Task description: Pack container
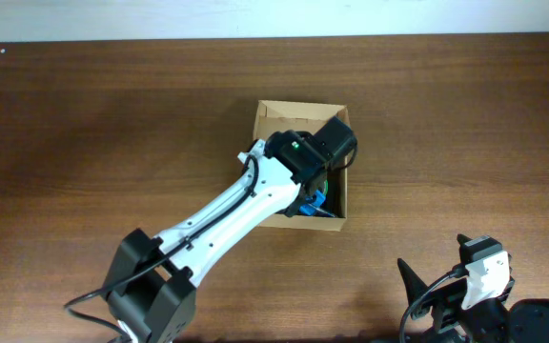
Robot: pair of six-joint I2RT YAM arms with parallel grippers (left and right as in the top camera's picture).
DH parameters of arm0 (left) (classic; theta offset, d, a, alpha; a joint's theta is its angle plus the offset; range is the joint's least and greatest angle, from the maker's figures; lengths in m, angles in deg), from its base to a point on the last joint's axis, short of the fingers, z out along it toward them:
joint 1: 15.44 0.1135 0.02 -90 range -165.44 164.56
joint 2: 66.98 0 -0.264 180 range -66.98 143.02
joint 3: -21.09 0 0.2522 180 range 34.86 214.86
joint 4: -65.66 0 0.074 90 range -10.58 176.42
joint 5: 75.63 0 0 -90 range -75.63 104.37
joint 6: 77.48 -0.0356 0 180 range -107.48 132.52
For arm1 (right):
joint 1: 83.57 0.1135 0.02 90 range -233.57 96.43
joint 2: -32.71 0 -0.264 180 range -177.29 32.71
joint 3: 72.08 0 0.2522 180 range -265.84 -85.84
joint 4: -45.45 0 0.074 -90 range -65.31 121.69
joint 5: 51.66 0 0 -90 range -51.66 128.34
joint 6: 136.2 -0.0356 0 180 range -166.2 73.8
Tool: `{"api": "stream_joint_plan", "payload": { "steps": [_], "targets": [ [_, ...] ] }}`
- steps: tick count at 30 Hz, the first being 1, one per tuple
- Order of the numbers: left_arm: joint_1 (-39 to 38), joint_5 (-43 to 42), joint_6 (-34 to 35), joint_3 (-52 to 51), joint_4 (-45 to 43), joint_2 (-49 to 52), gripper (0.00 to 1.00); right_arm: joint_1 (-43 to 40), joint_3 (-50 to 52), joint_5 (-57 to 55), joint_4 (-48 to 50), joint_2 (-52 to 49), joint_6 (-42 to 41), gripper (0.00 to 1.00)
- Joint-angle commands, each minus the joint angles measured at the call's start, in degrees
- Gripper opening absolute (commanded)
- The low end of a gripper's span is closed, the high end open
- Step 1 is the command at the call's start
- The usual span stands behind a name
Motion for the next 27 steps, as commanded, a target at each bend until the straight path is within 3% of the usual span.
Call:
{"api": "stream_joint_plan", "payload": {
  "steps": [1, 8, 27],
  "targets": [
    [0.5, 3.0, -6.5, 0.5, 0.5, -5.3, 1.00, -0.3, 0.1, -0.7, 0.2, 0.2, -0.5, 0.99],
    [2.8, 5.3, -13.4, 0.5, 1.9, -12.2, 1.00, -0.3, 0.1, -0.7, 0.2, 0.2, -0.5, 0.99],
    [3.8, 5.3, -13.4, 0.5, 5.1, -15.0, 1.00, -0.3, 0.1, -1.1, 2.2, 0.2, -0.3, 0.99]
  ]
}}
